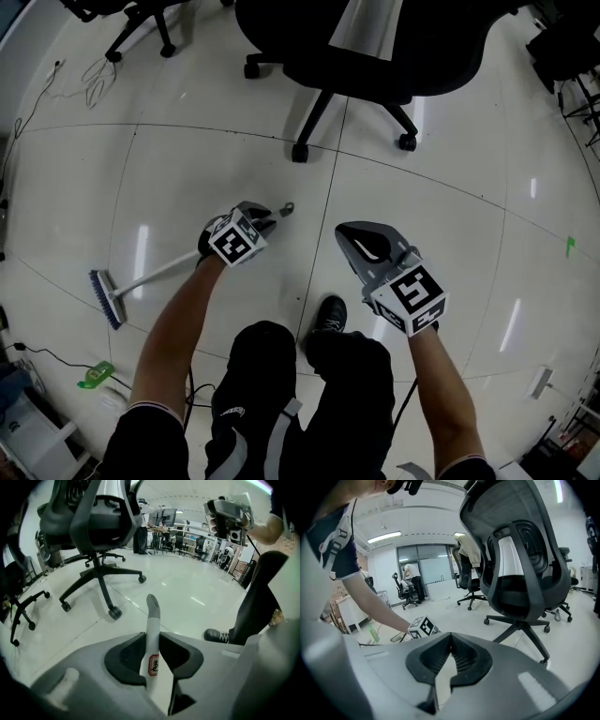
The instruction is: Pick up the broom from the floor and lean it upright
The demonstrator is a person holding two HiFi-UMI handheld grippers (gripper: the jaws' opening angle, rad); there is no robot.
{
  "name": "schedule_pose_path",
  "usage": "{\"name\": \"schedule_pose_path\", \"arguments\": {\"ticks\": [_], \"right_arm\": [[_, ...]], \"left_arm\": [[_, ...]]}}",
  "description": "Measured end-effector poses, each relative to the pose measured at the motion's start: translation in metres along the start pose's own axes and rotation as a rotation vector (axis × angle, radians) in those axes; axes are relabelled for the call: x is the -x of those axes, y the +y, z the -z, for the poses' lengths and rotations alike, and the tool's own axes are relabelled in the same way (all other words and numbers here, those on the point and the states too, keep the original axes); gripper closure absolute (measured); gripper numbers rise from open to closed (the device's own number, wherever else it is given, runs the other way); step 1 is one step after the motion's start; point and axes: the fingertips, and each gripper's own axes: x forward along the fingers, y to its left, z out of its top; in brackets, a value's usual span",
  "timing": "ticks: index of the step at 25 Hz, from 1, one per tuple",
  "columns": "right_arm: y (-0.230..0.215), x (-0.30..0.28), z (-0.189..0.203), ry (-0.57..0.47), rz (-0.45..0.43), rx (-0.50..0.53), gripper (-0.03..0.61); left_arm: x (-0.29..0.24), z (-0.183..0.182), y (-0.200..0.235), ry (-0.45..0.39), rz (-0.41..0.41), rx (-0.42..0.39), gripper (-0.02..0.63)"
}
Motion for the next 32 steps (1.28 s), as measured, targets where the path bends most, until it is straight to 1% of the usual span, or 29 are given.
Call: {"name": "schedule_pose_path", "arguments": {"ticks": [5, 8, 11, 16, 20, 25, 32], "right_arm": [[0.012, 0.043, -0.072, -0.012, 0.006, -0.035, 0.574], [0.018, 0.067, -0.114, -0.010, 0.006, -0.051, 0.574], [0.023, 0.090, -0.158, -0.020, 0.002, -0.055, 0.574], [0.040, 0.117, -0.232, -0.042, -0.037, -0.046, 0.574], [0.057, 0.136, -0.279, -0.065, -0.079, -0.035, 0.574], [0.060, 0.150, -0.318, -0.093, -0.127, -0.028, 0.574], [0.053, 0.159, -0.373, -0.161, -0.166, -0.033, 0.574]], "left_arm": [[0.080, -0.061, -0.005, -0.034, 0.007, 0.011, 0.517], [0.132, -0.104, -0.007, -0.065, 0.000, 0.004, 0.517], [0.186, -0.145, -0.008, -0.107, -0.040, 0.018, 0.517], [0.276, -0.199, -0.015, -0.167, -0.109, 0.033, 0.520], [0.336, -0.227, -0.025, -0.208, -0.165, 0.042, 0.522], [0.396, -0.261, -0.024, -0.236, -0.257, 0.074, 0.522], [0.475, -0.287, 0.001, -0.259, -0.391, 0.189, 0.520]]}}
